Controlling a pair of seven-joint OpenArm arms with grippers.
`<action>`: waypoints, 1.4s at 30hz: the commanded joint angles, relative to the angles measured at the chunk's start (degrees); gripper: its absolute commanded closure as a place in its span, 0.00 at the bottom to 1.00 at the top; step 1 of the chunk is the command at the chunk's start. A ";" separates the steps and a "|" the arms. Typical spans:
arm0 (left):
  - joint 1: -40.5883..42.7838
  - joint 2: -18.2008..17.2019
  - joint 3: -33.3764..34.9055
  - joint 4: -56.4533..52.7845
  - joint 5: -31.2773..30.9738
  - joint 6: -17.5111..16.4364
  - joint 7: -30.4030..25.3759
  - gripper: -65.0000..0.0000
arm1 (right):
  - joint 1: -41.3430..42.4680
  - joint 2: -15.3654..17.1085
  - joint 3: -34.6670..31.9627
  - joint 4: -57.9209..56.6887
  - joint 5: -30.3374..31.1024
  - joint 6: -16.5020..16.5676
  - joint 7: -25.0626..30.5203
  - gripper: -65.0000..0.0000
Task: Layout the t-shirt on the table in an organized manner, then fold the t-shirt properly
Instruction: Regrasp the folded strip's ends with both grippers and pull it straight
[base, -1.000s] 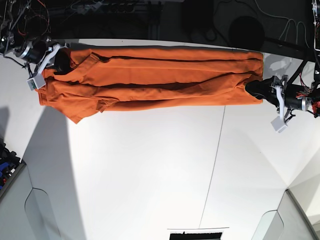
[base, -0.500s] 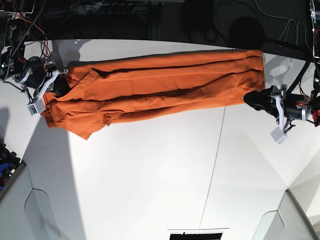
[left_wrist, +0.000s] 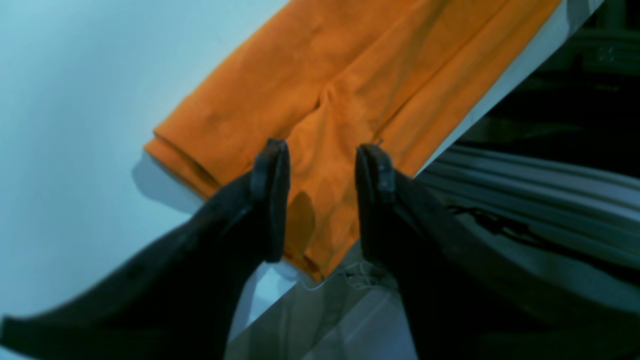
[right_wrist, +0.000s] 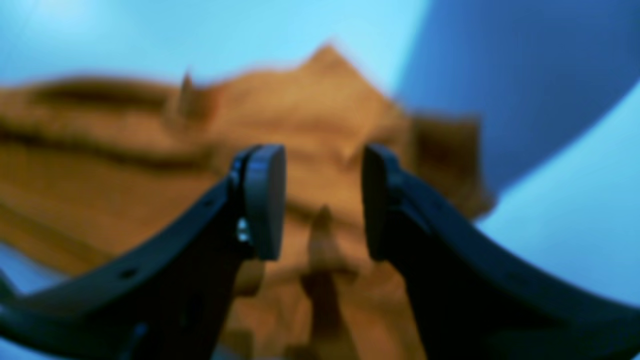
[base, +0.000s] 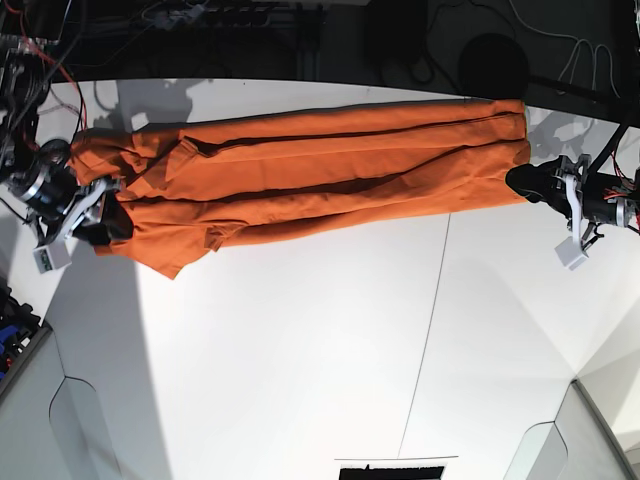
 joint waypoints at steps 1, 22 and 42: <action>-0.98 -1.29 -0.70 0.72 -1.47 -0.32 -0.55 0.62 | 3.10 1.03 0.44 -0.83 0.11 -0.57 1.75 0.61; -0.02 -1.11 -0.70 0.70 -1.47 -0.32 -0.55 0.62 | 25.31 -0.96 -21.88 -32.30 -8.22 -1.60 3.74 0.61; -0.02 -1.18 -0.70 0.50 -1.47 -0.32 -0.55 0.62 | 25.24 0.39 -18.60 -20.20 -0.79 -1.60 -6.71 1.00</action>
